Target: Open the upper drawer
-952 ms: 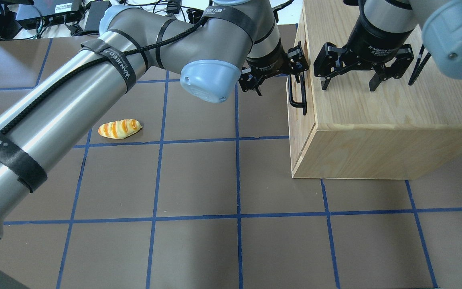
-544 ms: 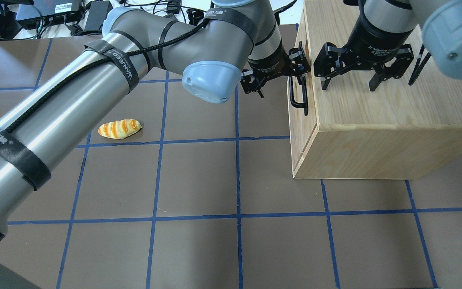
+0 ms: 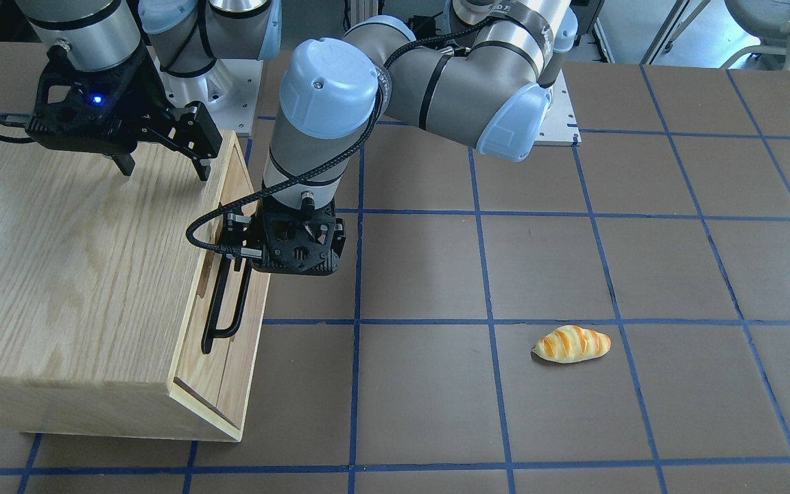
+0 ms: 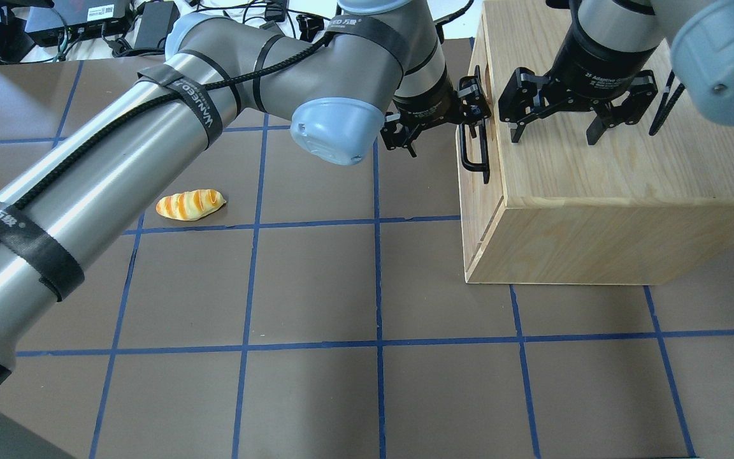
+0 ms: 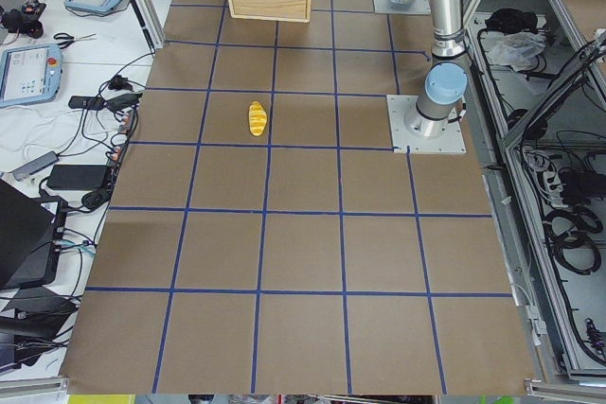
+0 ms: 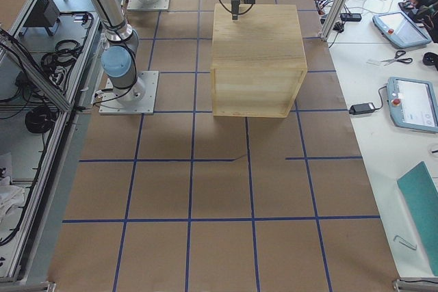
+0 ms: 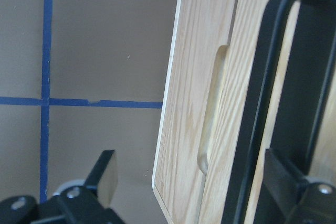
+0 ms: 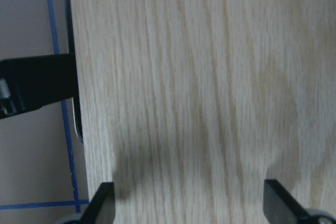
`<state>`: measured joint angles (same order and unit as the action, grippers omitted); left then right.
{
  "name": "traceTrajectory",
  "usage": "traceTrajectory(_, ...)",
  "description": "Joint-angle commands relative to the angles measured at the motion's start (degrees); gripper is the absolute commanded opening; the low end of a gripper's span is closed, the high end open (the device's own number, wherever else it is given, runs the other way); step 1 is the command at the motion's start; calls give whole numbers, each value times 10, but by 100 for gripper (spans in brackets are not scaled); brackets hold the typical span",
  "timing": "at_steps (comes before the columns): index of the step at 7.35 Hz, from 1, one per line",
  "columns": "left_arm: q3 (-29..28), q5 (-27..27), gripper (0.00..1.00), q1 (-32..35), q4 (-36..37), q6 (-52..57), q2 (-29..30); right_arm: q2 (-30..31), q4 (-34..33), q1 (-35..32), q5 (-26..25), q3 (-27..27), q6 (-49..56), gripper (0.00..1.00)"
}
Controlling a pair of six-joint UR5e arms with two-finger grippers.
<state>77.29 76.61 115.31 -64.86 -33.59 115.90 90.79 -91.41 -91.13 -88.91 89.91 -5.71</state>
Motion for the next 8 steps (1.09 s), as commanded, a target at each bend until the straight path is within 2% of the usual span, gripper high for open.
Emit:
traceTrajectory(1, 0, 15, 100, 0, -2, 6, 5, 0, 0, 0, 1, 0, 0, 100)
traceTrajectory(8, -2, 74, 100, -4, -3, 23, -5, 0, 0, 0, 0, 0, 0, 100)
